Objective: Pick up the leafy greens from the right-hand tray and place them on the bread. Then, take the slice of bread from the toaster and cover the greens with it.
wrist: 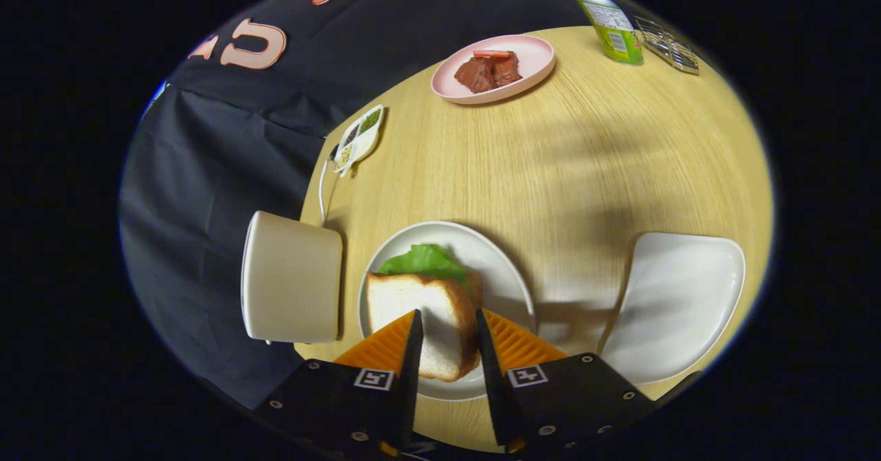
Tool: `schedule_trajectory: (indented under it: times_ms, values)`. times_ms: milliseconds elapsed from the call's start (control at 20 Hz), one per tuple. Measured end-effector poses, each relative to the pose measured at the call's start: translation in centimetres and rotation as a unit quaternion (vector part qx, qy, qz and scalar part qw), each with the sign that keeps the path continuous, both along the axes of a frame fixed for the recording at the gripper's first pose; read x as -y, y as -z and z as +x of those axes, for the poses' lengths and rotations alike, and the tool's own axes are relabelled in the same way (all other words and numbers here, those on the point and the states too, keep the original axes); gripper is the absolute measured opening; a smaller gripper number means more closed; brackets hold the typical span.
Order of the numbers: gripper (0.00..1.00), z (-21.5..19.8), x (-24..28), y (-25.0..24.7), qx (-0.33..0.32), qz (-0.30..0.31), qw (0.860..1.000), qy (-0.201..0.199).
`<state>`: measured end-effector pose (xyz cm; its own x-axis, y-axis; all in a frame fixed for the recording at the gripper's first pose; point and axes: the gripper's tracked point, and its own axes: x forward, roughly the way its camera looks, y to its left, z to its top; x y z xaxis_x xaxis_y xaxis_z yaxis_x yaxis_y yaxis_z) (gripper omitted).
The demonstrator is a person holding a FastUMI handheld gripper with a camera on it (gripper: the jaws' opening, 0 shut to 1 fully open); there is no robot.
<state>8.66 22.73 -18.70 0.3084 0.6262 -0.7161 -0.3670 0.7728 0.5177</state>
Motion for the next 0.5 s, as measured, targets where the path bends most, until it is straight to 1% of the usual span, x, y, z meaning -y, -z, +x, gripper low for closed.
schedule_trajectory:
  times_ms: [50, 100, 150, 250, 400, 500]
  values:
    - [0.59, 0.1, 0.3, -0.2, 0.004, -0.001, 1.0, 0.004]
    - [0.64, 0.1, 0.5, -0.8, 0.007, 0.006, 1.0, 0.01]
    - [0.75, 0.3, 0.7, -1.4, 0.013, 0.009, 1.0, 0.016]
    - [0.98, 0.9, 2.2, -2.3, 0.04, -0.012, 0.999, 0.033]
    - [0.99, 2.0, 3.8, -7.1, 0.094, 0.002, 0.993, 0.072]
    - [0.98, 3.2, 5.8, -11.1, 0.158, -0.004, 0.982, 0.104]
